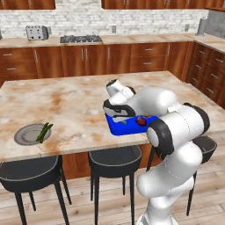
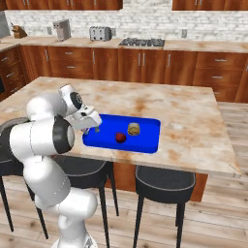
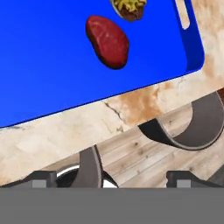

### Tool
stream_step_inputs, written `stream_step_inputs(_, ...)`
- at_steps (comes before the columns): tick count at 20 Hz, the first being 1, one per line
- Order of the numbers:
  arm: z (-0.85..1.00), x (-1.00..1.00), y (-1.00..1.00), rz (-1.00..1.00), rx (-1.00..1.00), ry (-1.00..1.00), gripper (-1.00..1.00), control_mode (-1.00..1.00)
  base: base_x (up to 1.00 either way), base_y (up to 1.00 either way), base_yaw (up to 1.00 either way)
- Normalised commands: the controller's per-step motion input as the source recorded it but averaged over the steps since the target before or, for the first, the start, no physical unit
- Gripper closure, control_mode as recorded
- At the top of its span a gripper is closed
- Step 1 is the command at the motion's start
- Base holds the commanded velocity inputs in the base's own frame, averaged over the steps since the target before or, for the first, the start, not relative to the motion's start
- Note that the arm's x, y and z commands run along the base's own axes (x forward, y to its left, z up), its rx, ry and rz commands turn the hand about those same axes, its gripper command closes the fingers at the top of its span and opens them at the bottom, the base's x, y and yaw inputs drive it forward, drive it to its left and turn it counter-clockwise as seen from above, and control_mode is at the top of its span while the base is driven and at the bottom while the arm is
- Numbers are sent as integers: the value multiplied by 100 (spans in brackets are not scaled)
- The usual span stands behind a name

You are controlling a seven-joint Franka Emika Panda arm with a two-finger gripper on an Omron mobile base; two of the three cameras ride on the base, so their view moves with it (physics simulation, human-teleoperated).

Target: Create a steak meal by picking up the steak and asparagus from the tray and placing them on the plate. Leave the burrito on the tray.

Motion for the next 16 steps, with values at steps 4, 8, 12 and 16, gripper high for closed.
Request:
stream_step_inputs(4, -14, 35, -100, -8, 37, 5, -100, -100, 0, 0, 0)
stream_step_inputs(8, 0, 61, -74, 0, 27, 7, -100, -100, 0, 0, 0)
stream_step_inputs(12, -12, 56, -34, 0, 11, 3, -100, -100, 0, 0, 0)
stream_step_inputs(16, -51, 38, 0, 2, 0, 0, -100, -100, 0, 0, 0)
